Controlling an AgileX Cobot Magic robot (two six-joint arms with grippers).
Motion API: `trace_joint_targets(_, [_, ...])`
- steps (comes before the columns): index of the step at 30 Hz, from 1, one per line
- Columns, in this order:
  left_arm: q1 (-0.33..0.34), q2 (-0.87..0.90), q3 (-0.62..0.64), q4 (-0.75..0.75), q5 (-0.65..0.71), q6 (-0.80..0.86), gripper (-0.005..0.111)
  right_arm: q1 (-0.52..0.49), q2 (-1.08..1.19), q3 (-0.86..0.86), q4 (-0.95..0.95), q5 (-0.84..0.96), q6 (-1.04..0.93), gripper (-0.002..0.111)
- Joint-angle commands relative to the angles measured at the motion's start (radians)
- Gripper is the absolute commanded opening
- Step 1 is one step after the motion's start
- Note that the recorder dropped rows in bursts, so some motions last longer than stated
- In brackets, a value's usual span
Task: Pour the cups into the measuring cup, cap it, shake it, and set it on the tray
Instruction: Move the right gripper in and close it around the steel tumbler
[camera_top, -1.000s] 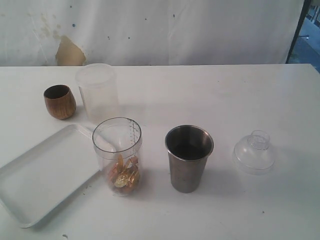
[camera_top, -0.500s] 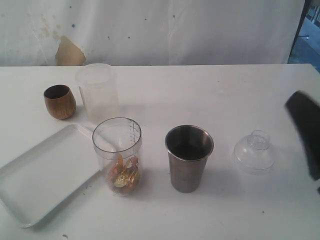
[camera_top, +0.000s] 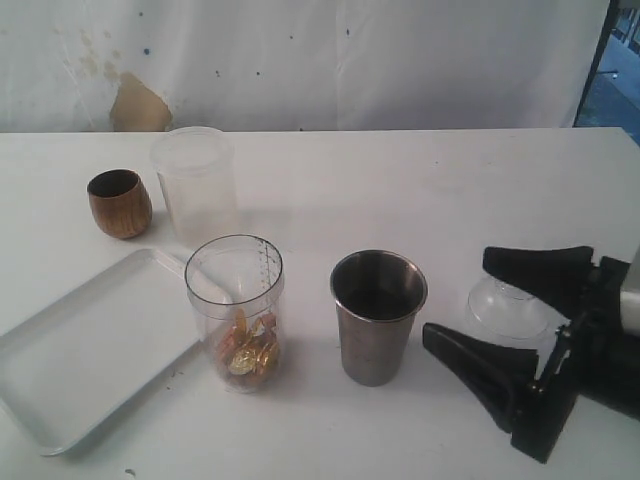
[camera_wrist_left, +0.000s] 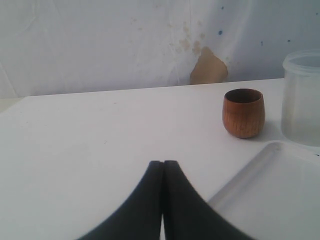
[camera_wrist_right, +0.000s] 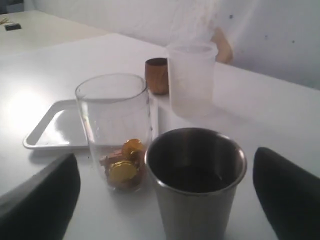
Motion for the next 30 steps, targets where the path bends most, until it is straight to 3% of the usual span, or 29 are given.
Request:
trace_joint_targets(1, [-0.006,-0.005,0.005,0.003,-0.008,0.001,0.0,0.045,0.153,-0.009,0.039,-0.041,-0.165,0.086])
trace_joint_targets(11, [-0.006,-0.005,0.005,0.003,-0.008,0.001,0.0,0.162,0.351,-0.015,0.319,-0.051,-0.477,0.086])
trace_joint_targets(30, [-0.006,-0.005,0.005,0.003,-0.008,0.001,0.0,0.164,0.6,-0.137,0.24,-0.08,-0.403,0.086])
